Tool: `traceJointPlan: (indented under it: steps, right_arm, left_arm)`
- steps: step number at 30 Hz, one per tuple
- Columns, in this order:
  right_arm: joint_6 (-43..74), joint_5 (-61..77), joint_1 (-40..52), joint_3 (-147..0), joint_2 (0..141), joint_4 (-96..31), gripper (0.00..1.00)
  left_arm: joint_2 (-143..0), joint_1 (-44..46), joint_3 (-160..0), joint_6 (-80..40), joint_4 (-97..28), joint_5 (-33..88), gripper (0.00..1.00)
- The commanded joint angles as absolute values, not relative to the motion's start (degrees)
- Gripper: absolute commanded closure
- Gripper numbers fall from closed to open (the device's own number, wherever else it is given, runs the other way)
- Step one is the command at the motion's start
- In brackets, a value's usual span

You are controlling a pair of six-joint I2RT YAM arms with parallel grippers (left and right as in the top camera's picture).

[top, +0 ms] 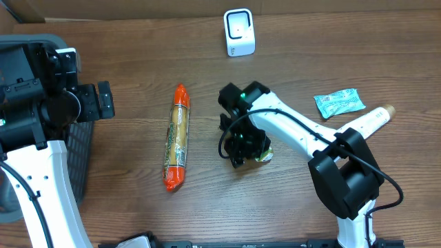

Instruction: Scan the item barcode

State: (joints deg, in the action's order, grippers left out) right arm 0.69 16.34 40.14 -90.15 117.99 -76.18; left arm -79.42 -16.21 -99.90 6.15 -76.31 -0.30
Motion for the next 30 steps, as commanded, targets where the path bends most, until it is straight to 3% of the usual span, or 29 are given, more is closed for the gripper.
traceJointPlan:
  steps: [1, 6, 15, 23, 30]
  right_arm:
    - [1.6, 17.5, 40.4, -87.5, 116.4, -74.5, 0.43]
    - [2.4, 13.2, 40.4, -84.2, 116.4, -72.9, 0.44]
    - [8.8, -8.3, 37.3, -83.5, 116.4, -71.0, 0.43]
    - [3.9, -9.6, 29.0, -83.7, 116.4, -59.6, 0.45]
    - [-0.1, -6.3, 22.5, -85.7, 115.7, -58.3, 0.46]
  left_arm:
    - [-79.4, -16.1, -100.3, 7.1, -76.3, -0.6, 0.00]
    - [-79.4, -16.1, -100.3, 7.1, -76.3, -0.6, 0.00]
    - [-79.4, -16.1, -100.3, 7.1, -76.3, -0.6, 0.01]
    - [-79.4, -16.1, -100.3, 7.0, -76.3, -0.6, 0.01]
    - [-79.4, -16.1, -100.3, 7.1, -76.3, -0.6, 0.00]
